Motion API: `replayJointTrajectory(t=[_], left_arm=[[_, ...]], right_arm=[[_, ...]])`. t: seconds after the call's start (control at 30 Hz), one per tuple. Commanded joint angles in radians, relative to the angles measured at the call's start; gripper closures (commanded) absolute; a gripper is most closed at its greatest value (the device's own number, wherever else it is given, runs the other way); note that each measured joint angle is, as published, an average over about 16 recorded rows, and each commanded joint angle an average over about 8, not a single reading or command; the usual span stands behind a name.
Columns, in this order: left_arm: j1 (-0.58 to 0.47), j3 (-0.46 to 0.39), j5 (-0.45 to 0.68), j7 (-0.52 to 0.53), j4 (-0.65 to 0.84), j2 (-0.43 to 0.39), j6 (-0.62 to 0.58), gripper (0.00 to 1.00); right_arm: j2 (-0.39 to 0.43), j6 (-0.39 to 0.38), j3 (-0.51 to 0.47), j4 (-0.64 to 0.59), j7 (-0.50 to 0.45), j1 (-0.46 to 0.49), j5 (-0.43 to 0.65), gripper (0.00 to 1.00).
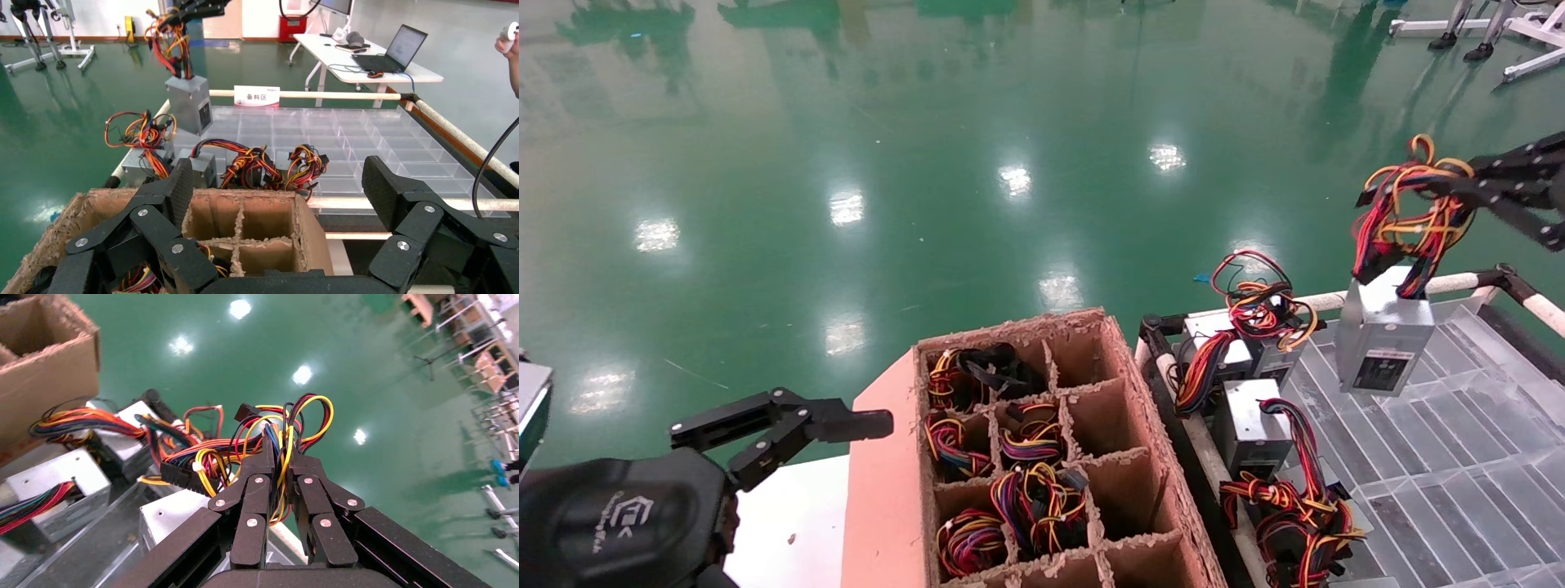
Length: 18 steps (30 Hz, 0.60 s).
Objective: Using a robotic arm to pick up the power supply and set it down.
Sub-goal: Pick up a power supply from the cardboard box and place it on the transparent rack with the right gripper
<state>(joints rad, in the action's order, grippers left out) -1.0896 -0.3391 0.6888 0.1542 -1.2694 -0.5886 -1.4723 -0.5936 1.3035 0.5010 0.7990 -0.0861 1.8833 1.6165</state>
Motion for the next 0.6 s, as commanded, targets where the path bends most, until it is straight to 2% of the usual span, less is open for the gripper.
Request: replayJointTrajectory(t=[0.03,0.43,0.6], left_arm=[[0.0,0.0,0.0,0.0,0.0,0.0,0.0,0.0],[0.0,0.0,0.0,0.0,0.0,0.0,0.0,0.0],[0.0,0.0,0.0,0.0,0.0,0.0,0.0,0.0]], right_arm=[[-0.006,0.004,0.007,-0.013,0.008,-0.006,0.005,1.0],[-0.093,0.089,0.065,-0.102,0.079,0.019,0.045,1.0],[-0.125,0.094,0.082,-0.15,0.104,0.031,0.066,1.0]])
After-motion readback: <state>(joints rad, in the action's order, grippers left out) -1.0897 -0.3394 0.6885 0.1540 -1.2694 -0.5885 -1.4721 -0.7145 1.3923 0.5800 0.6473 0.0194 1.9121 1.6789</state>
